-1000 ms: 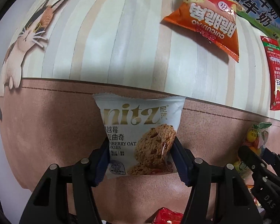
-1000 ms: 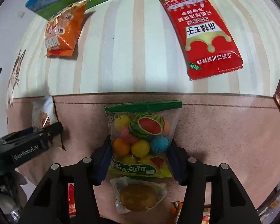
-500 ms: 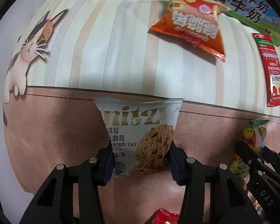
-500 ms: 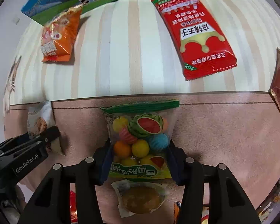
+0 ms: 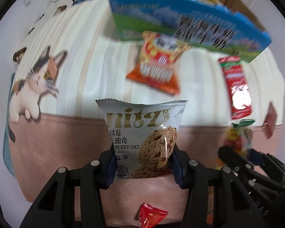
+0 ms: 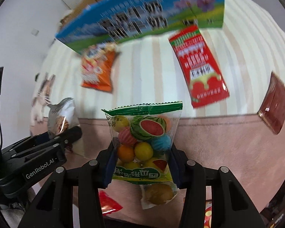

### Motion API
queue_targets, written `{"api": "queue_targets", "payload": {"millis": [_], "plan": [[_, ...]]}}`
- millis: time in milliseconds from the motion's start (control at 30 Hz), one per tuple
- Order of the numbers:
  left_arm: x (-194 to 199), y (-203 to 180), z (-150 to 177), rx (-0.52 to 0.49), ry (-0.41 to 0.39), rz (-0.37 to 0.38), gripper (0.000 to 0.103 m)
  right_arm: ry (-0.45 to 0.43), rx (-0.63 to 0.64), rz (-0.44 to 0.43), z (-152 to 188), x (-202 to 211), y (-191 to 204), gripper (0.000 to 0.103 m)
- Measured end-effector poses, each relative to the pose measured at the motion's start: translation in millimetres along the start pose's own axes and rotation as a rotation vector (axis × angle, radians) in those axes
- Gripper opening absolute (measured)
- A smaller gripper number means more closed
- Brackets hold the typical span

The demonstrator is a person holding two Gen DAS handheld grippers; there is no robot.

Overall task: Organize snacks
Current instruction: 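Lift the Nitz pack and gum bag toward the cardboard box, then open both tools to drop the Nitz pack and gum bag into the box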

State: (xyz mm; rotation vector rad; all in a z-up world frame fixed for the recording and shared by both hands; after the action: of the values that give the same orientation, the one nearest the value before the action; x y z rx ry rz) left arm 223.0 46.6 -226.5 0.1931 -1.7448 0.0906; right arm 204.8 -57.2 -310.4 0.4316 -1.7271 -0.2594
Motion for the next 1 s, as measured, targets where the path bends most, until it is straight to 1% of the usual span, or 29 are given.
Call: {"api": "queue_targets", "payload": {"millis": [133, 233, 300, 367, 433, 500, 567, 633, 700, 767, 833, 867, 1000], "plan": [[38.1, 0.9, -29.4, 0.000, -0.060, 0.052, 0.046, -0.047, 0.021, -0.052, -27.2, 37.5, 12.3, 0.051], [63.9, 16.1, -50.4, 0.007, -0.099, 0.093, 0.046, -0.086, 0.028, -0.092, -48.8, 60.2, 20.8, 0.051], [80.2, 17.4, -69.6, 0.009, -0.131, 0.111, 0.046, -0.108, 0.027, -0.118, -64.6, 74.0, 24.1, 0.050], [90.3, 21.9, -87.2, 0.013, -0.147, 0.126, 0.046, -0.137, 0.024, -0.146, -86.9, 85.7, 29.5, 0.051], [100.6, 22.2, -113.4, 0.011, -0.160, 0.138, 0.046, -0.159, 0.026, -0.161, -114.1, 95.0, 33.6, 0.051], [104.7, 20.2, -137.4, -0.004, -0.163, 0.148, 0.046, -0.172, 0.034, -0.161, -140.6, 100.1, 36.3, 0.050], [103.7, 16.8, -165.2, -0.020, -0.138, 0.163, 0.046, -0.170, 0.048, -0.155, -170.8, 99.7, 37.3, 0.050], [94.8, 11.7, -196.2, -0.040, -0.096, 0.168, 0.046, -0.159, 0.055, -0.140, -201.6, 94.6, 38.5, 0.050], [79.5, 10.2, -227.4, -0.044, -0.047, 0.151, 0.046, -0.143, 0.051, -0.126, -225.6, 88.0, 37.7, 0.050], [63.0, 10.5, -251.4, -0.033, 0.004, 0.145, 0.046, -0.114, 0.048, -0.109, -249.8, 72.1, 35.2, 0.050], [43.7, 7.5, -269.8, -0.043, 0.066, 0.143, 0.046, -0.070, 0.037, -0.096, -268.9, 54.1, 31.3, 0.050], [33.5, 8.0, -278.3, -0.031, 0.096, 0.135, 0.046, -0.054, 0.028, -0.092, -276.3, 46.2, 28.8, 0.050], [-1.3, -0.3, -294.5, -0.060, 0.196, 0.121, 0.046, 0.026, 0.022, -0.072, -293.6, 14.3, 22.4, 0.050]]}}
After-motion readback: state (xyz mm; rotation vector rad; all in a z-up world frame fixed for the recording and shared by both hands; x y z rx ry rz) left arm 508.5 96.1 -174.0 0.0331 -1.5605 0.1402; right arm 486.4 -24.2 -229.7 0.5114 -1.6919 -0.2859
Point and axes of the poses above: each gripper's, at about its wrist camera, not at the fingertips, and x roughly against the way its jaws point, y to its left, z to its underside, the point moved 2 cm from there along -x, roughly the way its jaws point, and after that the axes turned 8 degrees about -z, right-handed, at the moved point
